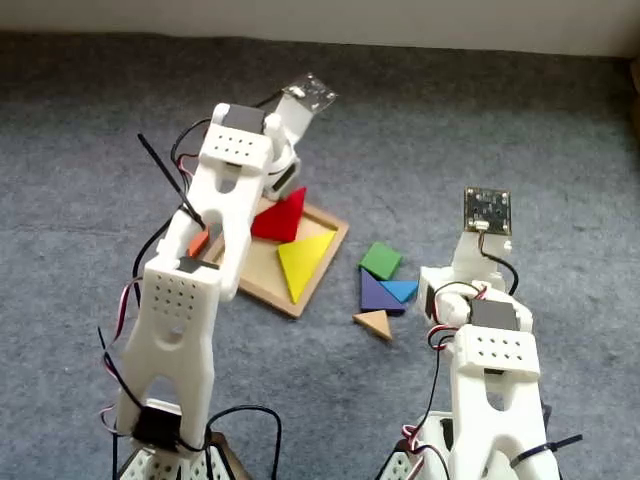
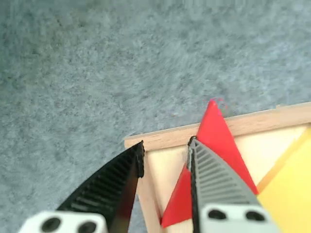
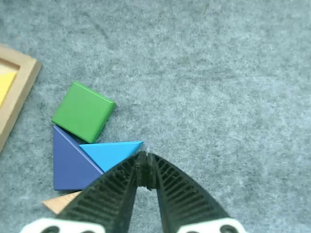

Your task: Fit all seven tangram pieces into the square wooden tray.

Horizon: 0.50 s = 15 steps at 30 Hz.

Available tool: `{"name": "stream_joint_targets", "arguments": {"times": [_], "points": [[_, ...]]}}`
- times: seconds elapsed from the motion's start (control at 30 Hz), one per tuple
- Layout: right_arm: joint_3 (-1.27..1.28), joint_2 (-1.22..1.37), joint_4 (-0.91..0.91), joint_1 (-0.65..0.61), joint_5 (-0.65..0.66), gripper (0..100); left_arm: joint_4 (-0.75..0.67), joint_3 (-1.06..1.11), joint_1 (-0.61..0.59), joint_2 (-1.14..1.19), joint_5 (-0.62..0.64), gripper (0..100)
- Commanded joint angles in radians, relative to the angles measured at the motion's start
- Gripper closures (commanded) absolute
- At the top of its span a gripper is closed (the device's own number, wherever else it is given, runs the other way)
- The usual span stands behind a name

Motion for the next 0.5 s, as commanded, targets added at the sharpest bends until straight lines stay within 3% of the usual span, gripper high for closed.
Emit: {"name": "stream_joint_targets", "arguments": {"times": [0.0,0.47], "points": [[-0.002,-0.028,-0.015,0.004,0.011,97.8,0.029,-0.008,0.090,-0.070,0.005,84],[-0.002,-0.028,-0.015,0.005,0.011,97.8,0.035,-0.010,0.214,-0.073,0.005,84]]}}
